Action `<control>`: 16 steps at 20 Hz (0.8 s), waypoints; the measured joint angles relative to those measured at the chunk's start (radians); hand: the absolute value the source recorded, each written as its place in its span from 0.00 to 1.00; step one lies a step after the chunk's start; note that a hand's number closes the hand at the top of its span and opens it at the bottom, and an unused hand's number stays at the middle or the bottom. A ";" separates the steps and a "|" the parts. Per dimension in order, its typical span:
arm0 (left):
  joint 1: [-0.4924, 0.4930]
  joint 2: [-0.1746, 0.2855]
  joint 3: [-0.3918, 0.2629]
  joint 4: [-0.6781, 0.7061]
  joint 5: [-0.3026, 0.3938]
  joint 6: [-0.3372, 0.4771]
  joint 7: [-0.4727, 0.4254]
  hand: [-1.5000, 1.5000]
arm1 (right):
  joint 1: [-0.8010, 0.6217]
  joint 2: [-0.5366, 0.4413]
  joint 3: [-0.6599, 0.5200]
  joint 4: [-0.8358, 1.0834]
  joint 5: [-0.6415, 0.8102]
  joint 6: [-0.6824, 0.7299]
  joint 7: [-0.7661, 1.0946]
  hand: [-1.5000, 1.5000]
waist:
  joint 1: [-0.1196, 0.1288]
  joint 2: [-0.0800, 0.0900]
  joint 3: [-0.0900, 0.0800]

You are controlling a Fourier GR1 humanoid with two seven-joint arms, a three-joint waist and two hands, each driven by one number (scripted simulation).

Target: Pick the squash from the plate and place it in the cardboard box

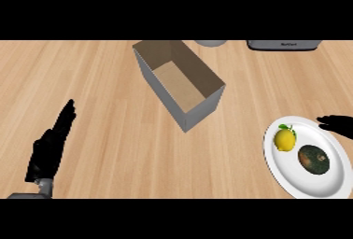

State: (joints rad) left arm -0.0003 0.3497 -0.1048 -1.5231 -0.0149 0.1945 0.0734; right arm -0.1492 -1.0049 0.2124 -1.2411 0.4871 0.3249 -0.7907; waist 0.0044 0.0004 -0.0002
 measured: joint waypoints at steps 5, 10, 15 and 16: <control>-0.007 -0.024 0.014 -0.013 -0.029 -0.008 0.024 0.50 | 0.025 0.065 -0.020 -0.012 0.074 -0.001 0.034 0.00 | -0.003 -0.001 0.000; 0.011 -0.029 0.042 -0.023 -0.038 -0.033 0.012 0.50 | 0.028 0.095 -0.050 0.045 0.155 -0.018 0.013 0.00 | -0.002 -0.001 0.000; 0.000 -0.052 0.052 -0.022 -0.062 -0.045 0.027 0.50 | 0.012 0.148 -0.065 0.121 0.241 -0.047 -0.013 0.00 | -0.002 0.000 0.000; 0.011 -0.055 0.054 -0.028 -0.068 -0.048 0.022 0.50 | 0.011 0.163 -0.068 0.118 0.253 -0.044 -0.004 0.00 | -0.002 0.000 0.000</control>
State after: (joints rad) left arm 0.0106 0.2950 -0.0504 -1.5510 -0.0826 0.1462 0.0952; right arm -0.1381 -0.8420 0.1440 -1.1230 0.7398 0.2804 -0.7943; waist 0.0023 0.0002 0.0002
